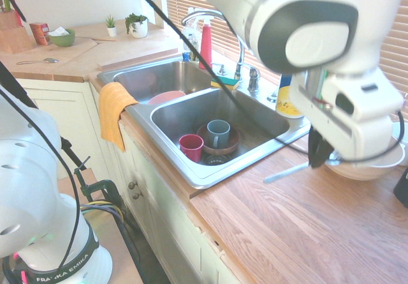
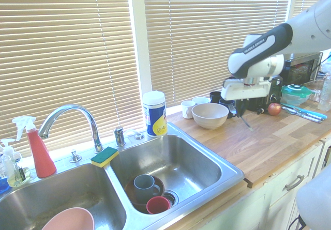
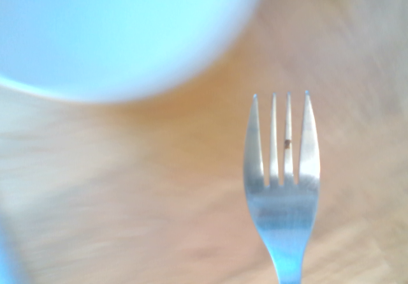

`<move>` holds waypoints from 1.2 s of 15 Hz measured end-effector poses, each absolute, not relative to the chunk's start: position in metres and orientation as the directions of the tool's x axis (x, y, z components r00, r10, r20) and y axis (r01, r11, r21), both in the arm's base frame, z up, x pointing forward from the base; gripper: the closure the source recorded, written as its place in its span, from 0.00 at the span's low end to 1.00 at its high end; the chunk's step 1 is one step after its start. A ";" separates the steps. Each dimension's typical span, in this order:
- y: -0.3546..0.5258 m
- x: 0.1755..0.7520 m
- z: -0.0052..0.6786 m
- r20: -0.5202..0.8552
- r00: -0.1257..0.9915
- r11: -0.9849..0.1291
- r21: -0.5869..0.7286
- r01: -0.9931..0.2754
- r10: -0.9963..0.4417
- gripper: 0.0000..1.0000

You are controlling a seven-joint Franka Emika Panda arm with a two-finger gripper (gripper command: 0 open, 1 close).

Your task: Put the fork into the sink

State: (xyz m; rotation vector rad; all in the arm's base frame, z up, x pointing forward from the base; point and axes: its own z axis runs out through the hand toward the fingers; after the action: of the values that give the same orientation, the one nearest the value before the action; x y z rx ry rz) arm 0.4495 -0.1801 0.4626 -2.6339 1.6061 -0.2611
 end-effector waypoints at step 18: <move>0.159 0.555 0.274 0.088 0.522 -0.528 -0.066 -0.847 -0.848 1.00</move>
State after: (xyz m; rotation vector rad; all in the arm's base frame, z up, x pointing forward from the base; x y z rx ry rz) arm 0.5552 0.1593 0.2737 -2.7279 1.5190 -0.1711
